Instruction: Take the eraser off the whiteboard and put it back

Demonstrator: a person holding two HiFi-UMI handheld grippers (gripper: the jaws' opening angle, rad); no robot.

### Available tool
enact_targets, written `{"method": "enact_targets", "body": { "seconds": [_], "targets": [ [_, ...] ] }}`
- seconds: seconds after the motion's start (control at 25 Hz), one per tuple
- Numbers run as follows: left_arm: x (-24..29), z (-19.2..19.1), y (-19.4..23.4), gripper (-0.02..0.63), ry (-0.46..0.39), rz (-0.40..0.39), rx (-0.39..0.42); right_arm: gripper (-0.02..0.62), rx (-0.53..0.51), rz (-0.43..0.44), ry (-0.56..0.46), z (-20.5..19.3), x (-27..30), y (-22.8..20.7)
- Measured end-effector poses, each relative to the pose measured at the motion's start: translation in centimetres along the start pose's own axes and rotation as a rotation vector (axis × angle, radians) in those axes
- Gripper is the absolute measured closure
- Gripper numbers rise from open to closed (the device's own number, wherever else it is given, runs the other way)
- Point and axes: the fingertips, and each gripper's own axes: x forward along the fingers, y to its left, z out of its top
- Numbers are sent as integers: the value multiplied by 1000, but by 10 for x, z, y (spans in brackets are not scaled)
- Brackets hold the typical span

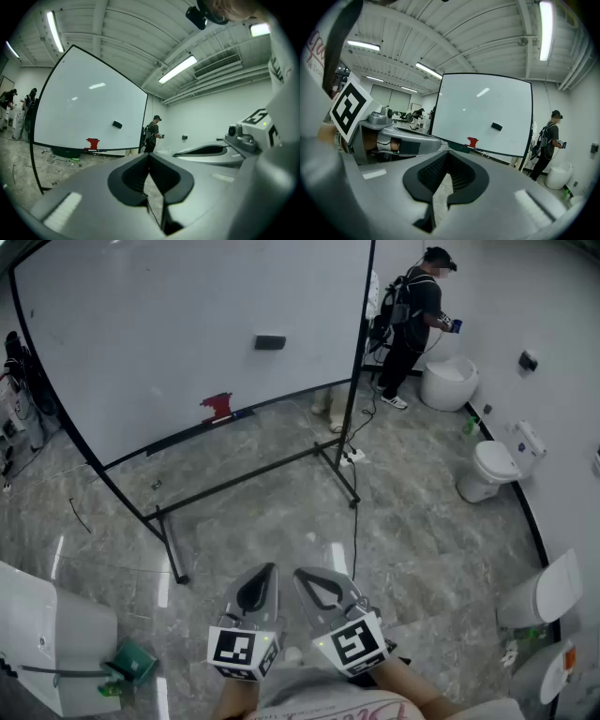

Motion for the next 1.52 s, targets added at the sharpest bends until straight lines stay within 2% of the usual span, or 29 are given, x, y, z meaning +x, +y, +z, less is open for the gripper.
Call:
{"method": "enact_targets", "body": {
  "seconds": [0.4, 0.72, 1.0, 1.52],
  "targets": [
    [20, 10, -19, 607, -14, 6, 26, 595, 11, 2, -21, -1, -8, -27],
    [40, 7, -27, 607, -26, 49, 14, 594, -20, 52, -24, -13, -12, -42],
    [61, 2, -45, 607, -20, 42, 23, 594, 2, 75, -30, -26, -11, -59],
    [99, 12, -19, 607, -17, 47, 33, 594, 20, 70, -34, -25, 15, -92]
  ]
}}
